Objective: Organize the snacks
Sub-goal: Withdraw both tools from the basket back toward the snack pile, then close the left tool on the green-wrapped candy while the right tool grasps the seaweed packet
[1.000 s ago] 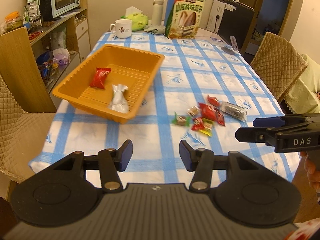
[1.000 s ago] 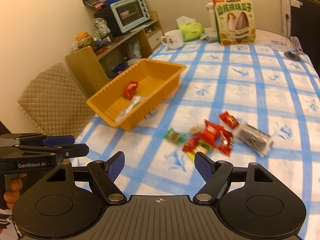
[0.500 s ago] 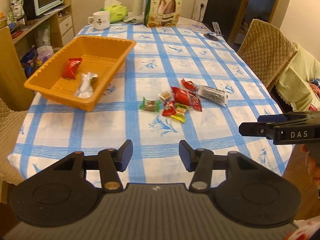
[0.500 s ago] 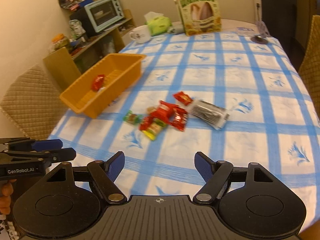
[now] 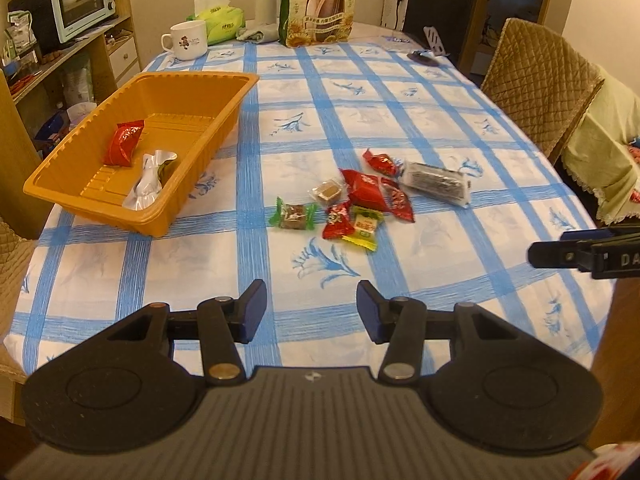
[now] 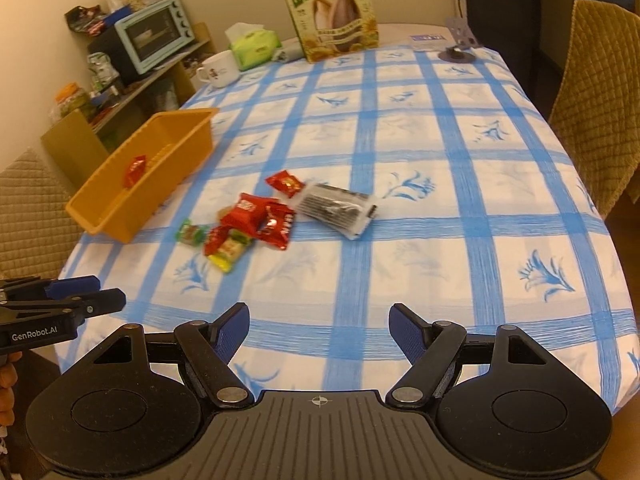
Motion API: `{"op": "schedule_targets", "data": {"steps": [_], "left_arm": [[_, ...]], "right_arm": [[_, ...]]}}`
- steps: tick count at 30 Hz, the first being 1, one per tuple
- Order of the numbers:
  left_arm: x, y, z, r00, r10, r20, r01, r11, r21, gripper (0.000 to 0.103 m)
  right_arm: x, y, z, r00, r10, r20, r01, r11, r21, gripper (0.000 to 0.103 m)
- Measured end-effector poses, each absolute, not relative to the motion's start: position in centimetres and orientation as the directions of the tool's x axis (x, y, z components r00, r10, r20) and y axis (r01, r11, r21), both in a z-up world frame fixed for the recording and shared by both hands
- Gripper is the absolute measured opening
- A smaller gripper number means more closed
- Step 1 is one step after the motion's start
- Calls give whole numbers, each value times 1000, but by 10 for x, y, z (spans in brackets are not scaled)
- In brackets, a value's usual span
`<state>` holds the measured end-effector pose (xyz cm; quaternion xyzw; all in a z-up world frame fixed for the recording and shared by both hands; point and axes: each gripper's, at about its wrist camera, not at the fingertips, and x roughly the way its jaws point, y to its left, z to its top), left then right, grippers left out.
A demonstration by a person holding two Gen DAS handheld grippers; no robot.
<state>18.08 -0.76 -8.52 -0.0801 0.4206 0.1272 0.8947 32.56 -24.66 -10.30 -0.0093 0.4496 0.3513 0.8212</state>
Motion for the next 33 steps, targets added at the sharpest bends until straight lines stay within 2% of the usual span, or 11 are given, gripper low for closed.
{"op": "schedule_targets", "data": {"steps": [22, 33], "left_arm": [[265, 23, -124, 601, 176, -780, -264, 964, 14, 46], [286, 36, -143, 574, 165, -802, -262, 965, 11, 42]], "right_arm": [[369, -235, -124, 355, 493, -794, -505, 816, 281, 77], [381, -235, -130, 361, 463, -810, -470, 840, 271, 77]]}}
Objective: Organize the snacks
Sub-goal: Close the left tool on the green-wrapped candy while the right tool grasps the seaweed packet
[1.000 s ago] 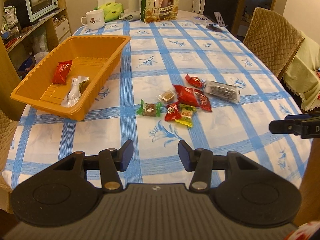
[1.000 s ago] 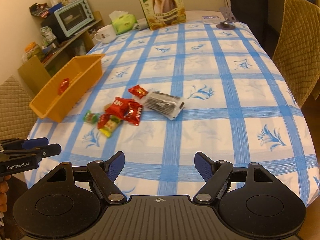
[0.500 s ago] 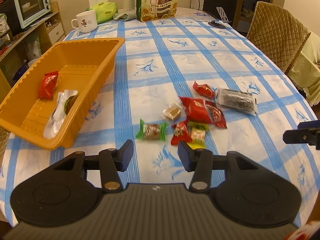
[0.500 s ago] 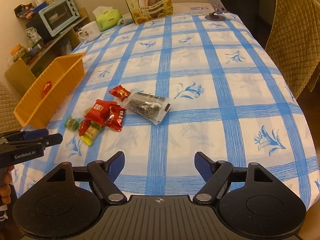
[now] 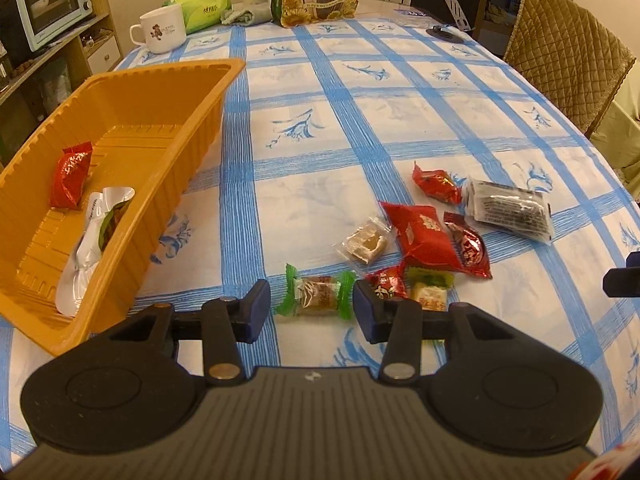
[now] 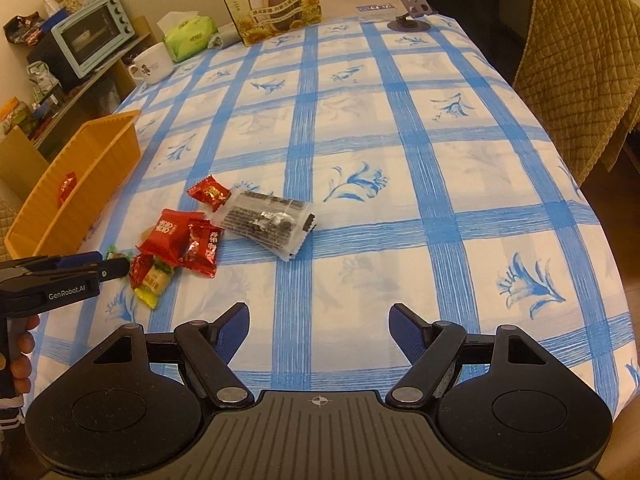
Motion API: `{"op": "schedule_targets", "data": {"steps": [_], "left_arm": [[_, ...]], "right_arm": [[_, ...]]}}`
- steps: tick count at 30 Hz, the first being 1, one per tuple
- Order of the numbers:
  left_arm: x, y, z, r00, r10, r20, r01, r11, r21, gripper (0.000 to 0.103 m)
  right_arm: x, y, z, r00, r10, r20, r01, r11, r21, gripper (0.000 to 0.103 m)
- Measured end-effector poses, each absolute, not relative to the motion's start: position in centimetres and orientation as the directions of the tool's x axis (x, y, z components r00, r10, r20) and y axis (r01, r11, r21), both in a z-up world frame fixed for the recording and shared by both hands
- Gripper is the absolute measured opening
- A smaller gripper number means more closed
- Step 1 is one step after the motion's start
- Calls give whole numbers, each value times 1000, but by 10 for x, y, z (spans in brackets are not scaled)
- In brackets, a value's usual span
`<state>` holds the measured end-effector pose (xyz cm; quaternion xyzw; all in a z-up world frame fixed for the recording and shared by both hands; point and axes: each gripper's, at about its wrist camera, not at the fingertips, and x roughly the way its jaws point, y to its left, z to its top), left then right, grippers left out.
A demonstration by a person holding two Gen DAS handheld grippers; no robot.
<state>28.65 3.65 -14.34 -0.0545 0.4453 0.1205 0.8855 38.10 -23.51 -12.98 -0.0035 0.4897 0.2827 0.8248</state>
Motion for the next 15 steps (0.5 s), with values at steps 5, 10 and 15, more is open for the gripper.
{"op": "schedule_targets", "data": {"steps": [5, 10, 15], "left_arm": [[289, 39, -147, 572, 143, -808, -253, 967, -8, 35], [287, 40, -147, 584, 129, -802, -249, 968, -26, 26], [284, 40, -145, 583, 121, -803, -243, 969, -31, 23]], "right_arm": [[385, -234, -132, 361, 454, -815, -462, 846, 266, 77], [391, -230, -134, 363, 455, -813, -473, 842, 261, 77], [396, -224, -136, 368, 464, -806, -510, 825, 243, 77]]}}
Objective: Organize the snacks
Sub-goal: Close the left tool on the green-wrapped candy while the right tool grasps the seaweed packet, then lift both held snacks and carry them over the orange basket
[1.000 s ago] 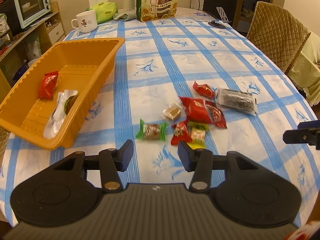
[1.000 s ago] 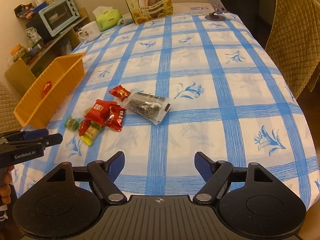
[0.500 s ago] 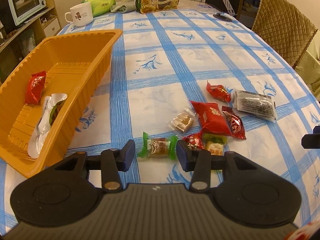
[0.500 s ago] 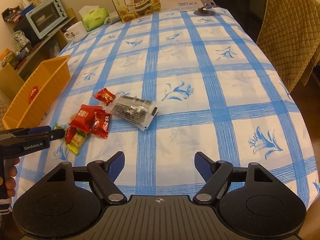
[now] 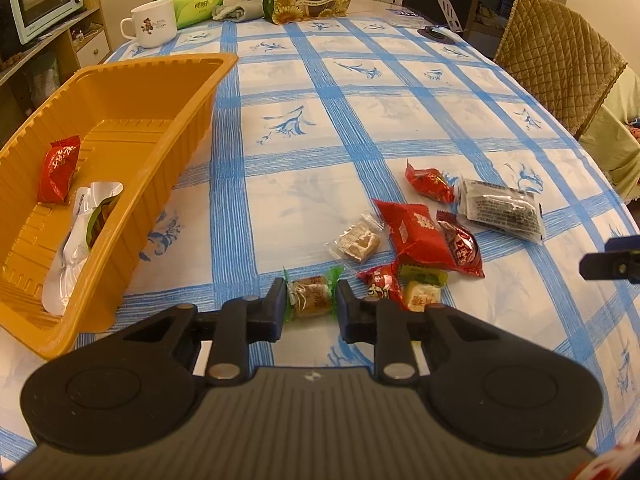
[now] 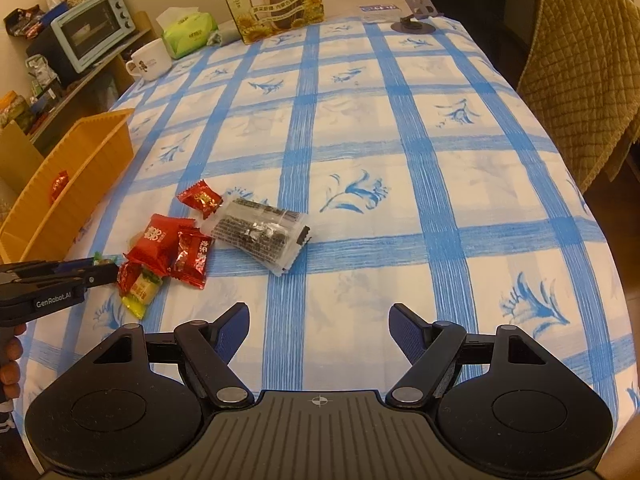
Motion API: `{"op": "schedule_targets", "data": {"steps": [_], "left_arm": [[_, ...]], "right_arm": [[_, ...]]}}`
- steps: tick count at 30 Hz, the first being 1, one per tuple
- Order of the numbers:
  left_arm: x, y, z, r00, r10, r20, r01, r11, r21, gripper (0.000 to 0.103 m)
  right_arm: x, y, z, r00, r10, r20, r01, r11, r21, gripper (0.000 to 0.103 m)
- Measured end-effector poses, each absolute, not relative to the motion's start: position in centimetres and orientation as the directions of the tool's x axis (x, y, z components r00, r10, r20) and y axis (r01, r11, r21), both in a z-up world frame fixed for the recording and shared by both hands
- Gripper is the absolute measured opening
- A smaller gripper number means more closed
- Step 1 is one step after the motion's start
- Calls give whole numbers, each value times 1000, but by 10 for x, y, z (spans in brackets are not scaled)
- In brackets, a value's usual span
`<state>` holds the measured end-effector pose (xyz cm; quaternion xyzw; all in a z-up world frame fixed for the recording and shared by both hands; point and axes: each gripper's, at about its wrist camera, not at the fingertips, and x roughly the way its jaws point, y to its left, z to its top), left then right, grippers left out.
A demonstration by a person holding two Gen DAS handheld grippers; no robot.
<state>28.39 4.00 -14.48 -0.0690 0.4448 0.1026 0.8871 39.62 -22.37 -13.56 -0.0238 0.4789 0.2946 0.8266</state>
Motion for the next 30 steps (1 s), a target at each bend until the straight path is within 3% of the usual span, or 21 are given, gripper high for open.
{"op": "schedule_targets", "data": {"steps": [20, 22, 24, 30], "left_arm": [[255, 49, -124, 588, 153, -794, -322, 945, -56, 22], [253, 49, -123, 588, 157, -794, -330, 942, -57, 22], [250, 50, -122, 587, 163, -793, -337, 940, -57, 22], [240, 52, -118, 586, 176, -791, -362, 930, -61, 22]], "right_arm": [[423, -163, -150, 331, 586, -739, -843, 536, 47, 76], [425, -153, -155, 320, 576, -752, -863, 506, 21, 73], [427, -145, -161, 297, 572, -765, -883, 470, 9, 61], [429, -130, -172, 284, 551, -784, -908, 416, -36, 55]]}}
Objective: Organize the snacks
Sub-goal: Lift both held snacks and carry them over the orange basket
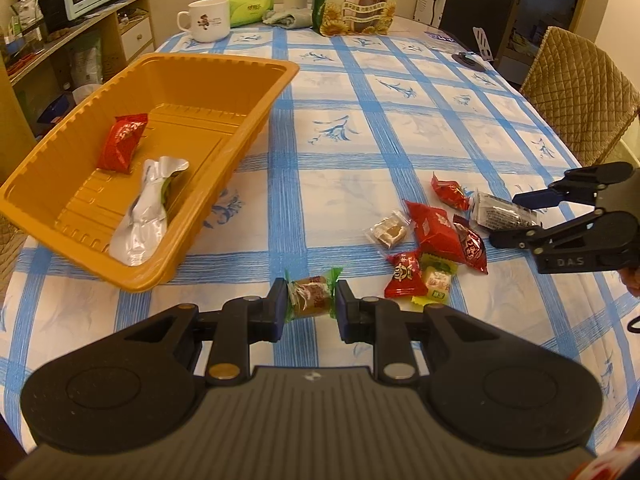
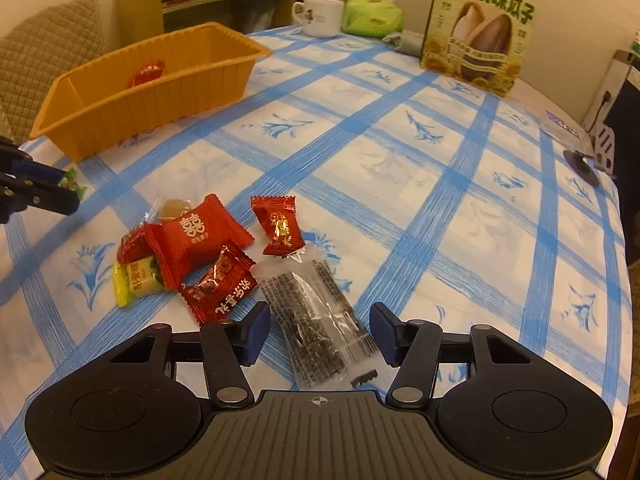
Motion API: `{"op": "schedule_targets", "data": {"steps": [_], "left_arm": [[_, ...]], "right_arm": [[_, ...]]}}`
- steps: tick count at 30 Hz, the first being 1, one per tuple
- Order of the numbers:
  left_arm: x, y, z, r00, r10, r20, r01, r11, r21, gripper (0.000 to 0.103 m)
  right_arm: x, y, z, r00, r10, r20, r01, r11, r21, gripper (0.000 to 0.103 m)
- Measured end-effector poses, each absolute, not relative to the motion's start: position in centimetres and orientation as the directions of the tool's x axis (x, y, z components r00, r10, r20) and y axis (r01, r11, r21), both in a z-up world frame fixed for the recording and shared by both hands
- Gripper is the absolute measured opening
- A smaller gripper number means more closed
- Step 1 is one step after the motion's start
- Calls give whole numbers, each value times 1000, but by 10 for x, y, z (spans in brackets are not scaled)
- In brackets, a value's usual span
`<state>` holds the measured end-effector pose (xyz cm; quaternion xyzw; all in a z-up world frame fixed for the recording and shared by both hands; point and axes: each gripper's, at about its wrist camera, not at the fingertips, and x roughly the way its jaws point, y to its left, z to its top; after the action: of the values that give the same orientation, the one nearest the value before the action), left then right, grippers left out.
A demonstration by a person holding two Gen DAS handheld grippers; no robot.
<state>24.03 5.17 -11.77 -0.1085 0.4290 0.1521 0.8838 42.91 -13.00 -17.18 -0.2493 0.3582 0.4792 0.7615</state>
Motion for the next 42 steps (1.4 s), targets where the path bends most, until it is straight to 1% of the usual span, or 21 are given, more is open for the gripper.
{"op": "schedule_targets", "data": {"steps": [2, 4, 5, 6, 12, 23, 32, 42], "left_arm": [[238, 52, -116, 587, 180, -789, -367, 928, -61, 22], [235, 52, -115, 589, 181, -788, -371, 927, -65, 22], [234, 52, -114, 590, 181, -787, -372, 926, -65, 22], [233, 52, -113, 591, 182, -786, -372, 926, -66, 22], [228, 49, -106, 607, 178, -774, -365, 928, -73, 22], [208, 43, -82, 653, 159, -741, -338, 936, -97, 22], [181, 55, -59, 673, 163, -721, -339, 935, -105, 22], [153, 102, -40, 670, 230, -706, -401, 912, -84, 22]], "right_arm": [[430, -129, -173, 277, 557, -783, -911, 412, -29, 52], [430, -129, -172, 271, 558, -784, -914, 405, -27, 46], [430, -129, -171, 266, 559, -786, -915, 403, -23, 40], [430, -130, -171, 265, 556, -788, -913, 407, -20, 39], [421, -139, -162, 260, 552, -792, -887, 461, 30, 38], [384, -157, -115, 262, 588, -765, -833, 539, 128, 38], [337, -136, -86, 202, 626, -754, -839, 507, 196, 38], [300, -77, -62, 99, 698, -709, -862, 416, 289, 38]]}}
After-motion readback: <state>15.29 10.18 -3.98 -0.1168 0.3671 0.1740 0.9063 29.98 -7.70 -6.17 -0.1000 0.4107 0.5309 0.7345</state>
